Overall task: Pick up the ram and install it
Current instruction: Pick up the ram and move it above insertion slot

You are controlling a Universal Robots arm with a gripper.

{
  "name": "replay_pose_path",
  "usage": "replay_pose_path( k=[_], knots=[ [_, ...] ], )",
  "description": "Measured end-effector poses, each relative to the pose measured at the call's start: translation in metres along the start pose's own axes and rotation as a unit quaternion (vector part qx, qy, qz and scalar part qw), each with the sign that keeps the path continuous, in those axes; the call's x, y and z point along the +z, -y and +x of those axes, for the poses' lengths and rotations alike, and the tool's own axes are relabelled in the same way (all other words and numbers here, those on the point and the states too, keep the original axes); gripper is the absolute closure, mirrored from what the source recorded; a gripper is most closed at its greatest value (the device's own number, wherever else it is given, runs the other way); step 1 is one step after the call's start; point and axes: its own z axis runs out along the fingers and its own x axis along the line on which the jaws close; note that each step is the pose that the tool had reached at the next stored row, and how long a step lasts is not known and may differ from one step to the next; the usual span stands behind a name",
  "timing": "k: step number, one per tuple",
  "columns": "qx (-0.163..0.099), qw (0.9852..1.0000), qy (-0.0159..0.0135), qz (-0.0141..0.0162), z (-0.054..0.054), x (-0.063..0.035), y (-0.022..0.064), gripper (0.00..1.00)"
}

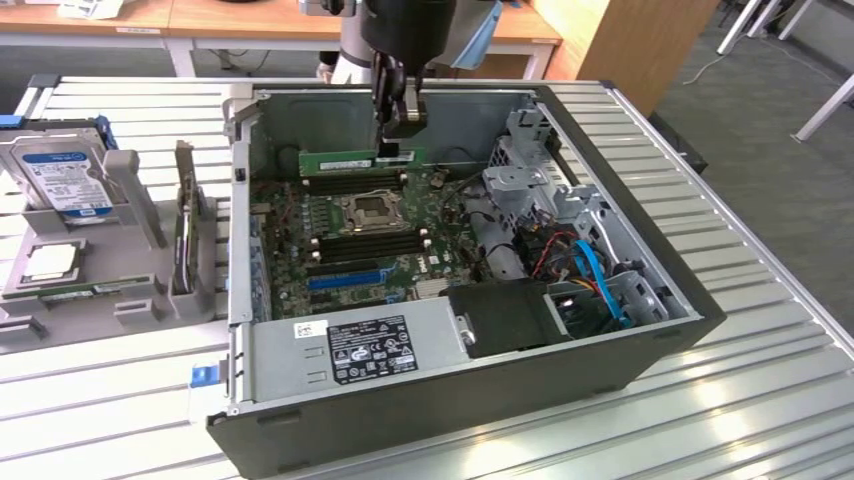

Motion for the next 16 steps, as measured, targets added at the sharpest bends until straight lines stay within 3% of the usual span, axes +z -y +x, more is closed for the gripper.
replay_pose_path(
  k=[6, 16],
  knots=[
    [0.000, 1.0000, 0.0001, 0.0000, 0.000, 0.0001, 0.0008, 0.88],
    [0.000, 1.0000, 0.0001, -0.0017, 0.001, -0.0004, 0.0160, 0.88]
  ],
)
